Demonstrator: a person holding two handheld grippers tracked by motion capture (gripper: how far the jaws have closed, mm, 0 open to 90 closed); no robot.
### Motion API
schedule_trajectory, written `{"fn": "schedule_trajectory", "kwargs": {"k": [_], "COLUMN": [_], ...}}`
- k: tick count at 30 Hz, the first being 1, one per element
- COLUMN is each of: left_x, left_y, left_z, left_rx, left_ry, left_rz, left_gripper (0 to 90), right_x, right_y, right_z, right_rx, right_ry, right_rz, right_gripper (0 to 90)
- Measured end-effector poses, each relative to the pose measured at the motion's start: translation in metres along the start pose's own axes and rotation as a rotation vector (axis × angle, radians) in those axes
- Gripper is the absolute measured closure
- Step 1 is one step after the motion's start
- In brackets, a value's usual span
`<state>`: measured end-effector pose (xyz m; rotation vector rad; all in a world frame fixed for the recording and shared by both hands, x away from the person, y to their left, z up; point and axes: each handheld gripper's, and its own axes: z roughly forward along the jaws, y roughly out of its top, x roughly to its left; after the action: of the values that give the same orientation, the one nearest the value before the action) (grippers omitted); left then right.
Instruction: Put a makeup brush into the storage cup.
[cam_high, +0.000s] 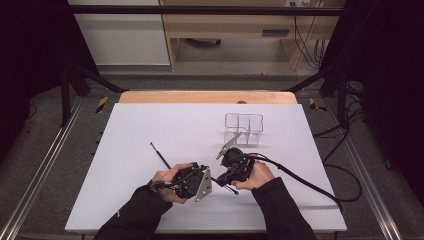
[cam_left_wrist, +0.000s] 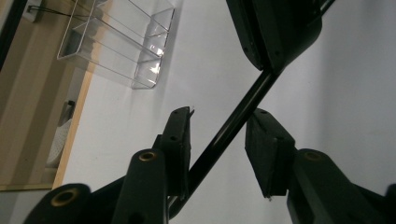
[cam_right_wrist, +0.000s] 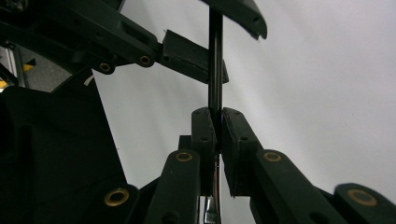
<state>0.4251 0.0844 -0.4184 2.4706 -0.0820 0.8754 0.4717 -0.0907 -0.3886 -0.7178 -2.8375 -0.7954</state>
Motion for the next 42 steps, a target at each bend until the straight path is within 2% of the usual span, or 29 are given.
{"fn": "schedule_trajectory", "kwargs": {"k": [13, 15, 23, 26, 29, 31, 34, 38, 39, 40, 42], "left_x": [-0.005, -0.005, -0.008, -0.008, -0.007, -0.006, -0.006, -0.004, -0.003, -0.003, -0.003], "left_y": [-0.001, -0.001, 0.000, 0.000, -0.001, -0.002, -0.005, -0.010, -0.012, -0.012, -0.014], "left_z": [0.001, 0.001, 0.002, 0.001, 0.001, 0.001, 0.001, 0.000, 0.000, 0.000, -0.001], "left_rx": [0.019, 0.029, 0.029, 0.023, 0.025, 0.027, 0.024, 0.020, 0.016, 0.016, 0.007], "left_ry": [-0.009, -0.010, -0.038, -0.049, -0.053, -0.055, -0.061, -0.061, -0.059, -0.059, -0.058], "left_rz": [0.067, 0.081, 0.083, 0.065, 0.052, 0.035, -0.003, -0.066, -0.100, -0.100, -0.134], "left_gripper": [73.3, 76.5, 82.6, 82.9, 82.9, 83.0, 82.9, 82.9, 82.9, 82.9, 82.9], "right_x": [0.000, 0.000, 0.000, 0.000, 0.000, 0.000, 0.000, -0.001, -0.001, -0.001, -0.002], "right_y": [-0.001, -0.001, -0.001, -0.001, -0.001, -0.001, -0.002, -0.004, -0.005, -0.005, -0.007], "right_z": [-0.002, -0.004, -0.010, -0.010, -0.010, -0.014, -0.022, -0.035, -0.039, -0.039, -0.043], "right_rx": [0.006, -0.016, -0.053, -0.063, -0.098, -0.140, -0.231, -0.318, -0.358, -0.358, -0.394], "right_ry": [-0.003, -0.015, -0.049, -0.058, -0.080, -0.101, -0.134, -0.204, -0.227, -0.227, -0.255], "right_rz": [-0.010, -0.011, -0.012, -0.014, -0.016, -0.011, -0.005, 0.003, 0.017, 0.017, 0.021], "right_gripper": [83.8, 83.0, 80.3, 77.8, 72.6, 69.0, 62.7, 53.8, 48.6, 48.6, 44.7]}}
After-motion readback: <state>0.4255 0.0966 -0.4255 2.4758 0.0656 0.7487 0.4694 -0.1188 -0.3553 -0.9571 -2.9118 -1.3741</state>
